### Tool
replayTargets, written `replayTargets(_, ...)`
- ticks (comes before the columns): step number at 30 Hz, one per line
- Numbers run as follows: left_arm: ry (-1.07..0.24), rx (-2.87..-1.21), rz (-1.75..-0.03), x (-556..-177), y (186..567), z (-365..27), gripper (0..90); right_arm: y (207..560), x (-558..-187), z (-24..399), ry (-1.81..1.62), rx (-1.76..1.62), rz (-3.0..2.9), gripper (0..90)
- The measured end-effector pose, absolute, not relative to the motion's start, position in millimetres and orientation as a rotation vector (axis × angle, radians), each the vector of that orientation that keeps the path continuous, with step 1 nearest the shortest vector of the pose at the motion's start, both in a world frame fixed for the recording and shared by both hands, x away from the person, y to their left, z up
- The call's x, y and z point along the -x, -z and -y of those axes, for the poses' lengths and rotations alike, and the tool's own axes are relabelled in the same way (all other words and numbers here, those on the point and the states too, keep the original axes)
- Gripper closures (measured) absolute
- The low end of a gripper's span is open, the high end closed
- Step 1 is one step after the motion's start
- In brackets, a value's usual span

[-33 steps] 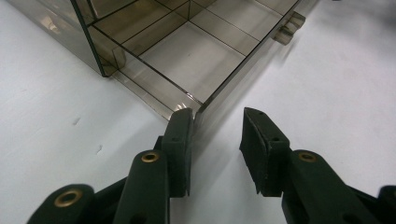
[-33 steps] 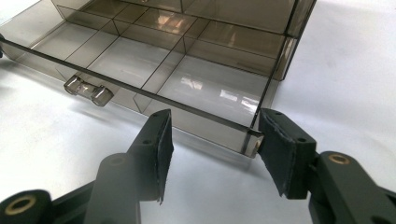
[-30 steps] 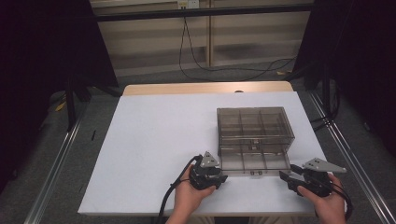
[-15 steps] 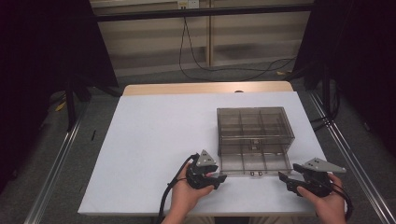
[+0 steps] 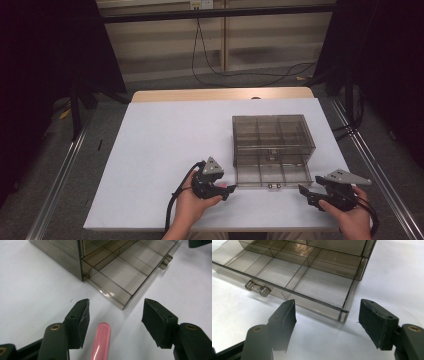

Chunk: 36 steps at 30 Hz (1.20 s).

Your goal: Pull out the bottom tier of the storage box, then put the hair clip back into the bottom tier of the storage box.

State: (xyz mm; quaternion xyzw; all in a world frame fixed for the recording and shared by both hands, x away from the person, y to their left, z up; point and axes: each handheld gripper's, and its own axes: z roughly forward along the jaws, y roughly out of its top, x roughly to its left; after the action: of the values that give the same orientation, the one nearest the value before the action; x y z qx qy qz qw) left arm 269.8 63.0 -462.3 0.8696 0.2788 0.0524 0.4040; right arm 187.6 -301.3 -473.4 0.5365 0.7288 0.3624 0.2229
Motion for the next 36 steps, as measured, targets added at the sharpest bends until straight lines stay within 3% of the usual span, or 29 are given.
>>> replayTargets(18,-0.142,-2.199,-0.747,-273,465,-78,35.2,475,-188,299,-0.99,-1.485,-2.027,28.6)
replayTargets(36,-0.151,-2.259,-0.73,-274,470,-82,43.2,474,-188,298,-1.003,-1.467,-2.038,26.7)
